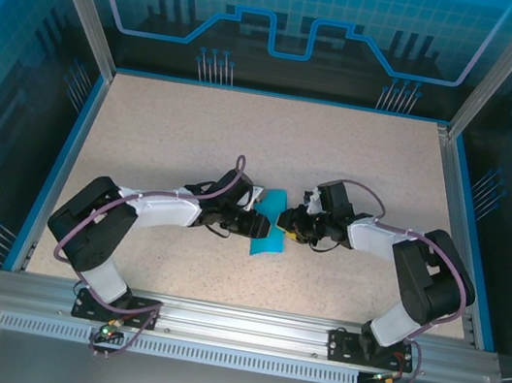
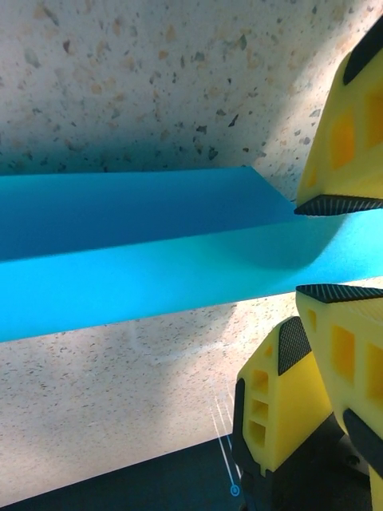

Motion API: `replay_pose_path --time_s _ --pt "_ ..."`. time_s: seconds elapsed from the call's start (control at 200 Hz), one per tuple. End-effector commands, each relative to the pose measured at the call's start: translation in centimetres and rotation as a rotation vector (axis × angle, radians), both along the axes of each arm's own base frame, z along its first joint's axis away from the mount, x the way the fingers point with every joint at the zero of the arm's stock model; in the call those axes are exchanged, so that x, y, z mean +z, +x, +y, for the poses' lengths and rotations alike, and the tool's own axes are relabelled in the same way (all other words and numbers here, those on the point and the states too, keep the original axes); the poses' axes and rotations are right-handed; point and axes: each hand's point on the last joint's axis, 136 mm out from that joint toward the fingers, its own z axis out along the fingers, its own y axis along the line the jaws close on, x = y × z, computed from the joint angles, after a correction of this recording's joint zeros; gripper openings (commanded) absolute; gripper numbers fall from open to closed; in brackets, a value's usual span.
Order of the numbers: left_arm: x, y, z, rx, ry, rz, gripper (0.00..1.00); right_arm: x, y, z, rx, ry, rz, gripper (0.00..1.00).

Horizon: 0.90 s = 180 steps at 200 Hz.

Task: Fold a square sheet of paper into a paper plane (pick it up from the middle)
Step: Third fold the triangle at the center of the table.

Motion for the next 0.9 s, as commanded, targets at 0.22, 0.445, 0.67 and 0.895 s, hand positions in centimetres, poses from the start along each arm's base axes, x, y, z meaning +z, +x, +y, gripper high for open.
replay_pose_path --time_s 0.22,0.445,0.67,0.895 --pt "0.6 0.0 0.1 0.006 -0.005 -0.034 0.45 0.8 0.0 0.5 0.036 0.005 -0.012 0.32" --pt "0.9 -0.1 0.4 0.002 0.001 -0.048 0.47 0.7 0.3 0.6 0.038 0.017 -0.018 0.32" --pt "1.0 -1.1 0.7 -0.038 -0.014 -0.068 0.57 0.6 0.6 0.6 0.028 0.024 -0.010 0.25" --pt "1.4 -2.9 -0.3 -0.170 0.077 -0.155 0.68 1.4 0.9 0.6 0.026 0.039 -0.018 0.16"
